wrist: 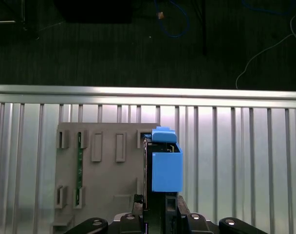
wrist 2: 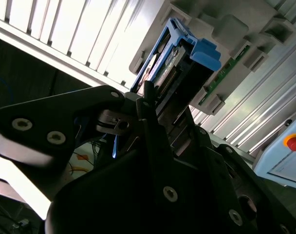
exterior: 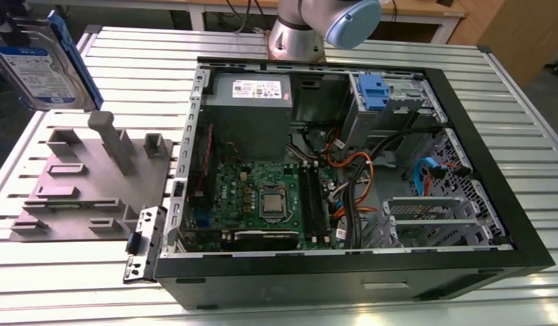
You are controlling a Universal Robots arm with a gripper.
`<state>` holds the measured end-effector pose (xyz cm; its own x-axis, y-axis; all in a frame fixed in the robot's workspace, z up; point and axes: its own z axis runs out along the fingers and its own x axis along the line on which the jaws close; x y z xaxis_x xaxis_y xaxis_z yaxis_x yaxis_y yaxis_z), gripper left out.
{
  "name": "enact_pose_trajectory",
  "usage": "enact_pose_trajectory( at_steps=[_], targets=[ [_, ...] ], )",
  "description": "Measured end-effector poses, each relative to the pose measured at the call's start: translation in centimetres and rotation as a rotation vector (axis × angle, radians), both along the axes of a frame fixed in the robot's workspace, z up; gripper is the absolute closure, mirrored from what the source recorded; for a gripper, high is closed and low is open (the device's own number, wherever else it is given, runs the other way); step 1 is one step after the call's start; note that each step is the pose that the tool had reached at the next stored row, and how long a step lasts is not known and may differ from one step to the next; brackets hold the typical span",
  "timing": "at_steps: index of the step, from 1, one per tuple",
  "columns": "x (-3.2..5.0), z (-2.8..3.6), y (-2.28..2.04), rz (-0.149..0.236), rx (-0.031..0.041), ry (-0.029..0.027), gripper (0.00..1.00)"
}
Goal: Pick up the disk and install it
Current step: 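Pick up the disk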
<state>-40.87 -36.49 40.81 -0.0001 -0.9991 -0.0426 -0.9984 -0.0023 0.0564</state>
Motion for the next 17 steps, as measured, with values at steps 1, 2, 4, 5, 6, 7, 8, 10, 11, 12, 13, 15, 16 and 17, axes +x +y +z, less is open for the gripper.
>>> enact_pose_trajectory(
  at_steps=[1, 2, 4, 5, 6, 7, 8, 10, 11, 12, 13, 15, 16, 17],
  targets=[
    [0.0, 0.04, 0.0, 0.0, 0.0002, 0.0, 0.65],
    [0.0, 0.08, 0.0, 0.0, 0.0003, 0.0, 0.65],
    [0.0, 0.15, 0.01, 0.0, 0.0007, 0.0, 0.65],
    [0.0, 0.19, 0.01, 0.0, 0.0008, 0.0, 0.65],
    [0.0, 0.22, 0.01, 0.0, 0.001, 0.0, 0.65],
    [0.0, 0.26, 0.01, 0.0, 0.0012, 0.0, 0.65],
    [0.0, 0.29, 0.01, 0.0, 0.0013, 0.0001, 0.65],
    [0.0, 0.37, 0.02, 0.0, 0.0017, 0.0001, 0.65],
    [0.0, 0.4, 0.02, 0.0, 0.0018, 0.0, 0.65],
    [0.0, 0.44, 0.02, 0.0, 0.002, 0.0, 0.65],
    [0.0, 0.47, 0.02, 0.0, 0.002, 0.0, 0.65],
    [0.01, 0.55, 0.03, 0.0, 0.0022, 0.0, 0.65],
    [0.0, 0.6, 0.04, 0.0, 0.0022, 0.0001, 0.65],
    [0.0, 0.63, 0.04, 0.0, 0.0023, 0.0001, 0.65]
  ],
)
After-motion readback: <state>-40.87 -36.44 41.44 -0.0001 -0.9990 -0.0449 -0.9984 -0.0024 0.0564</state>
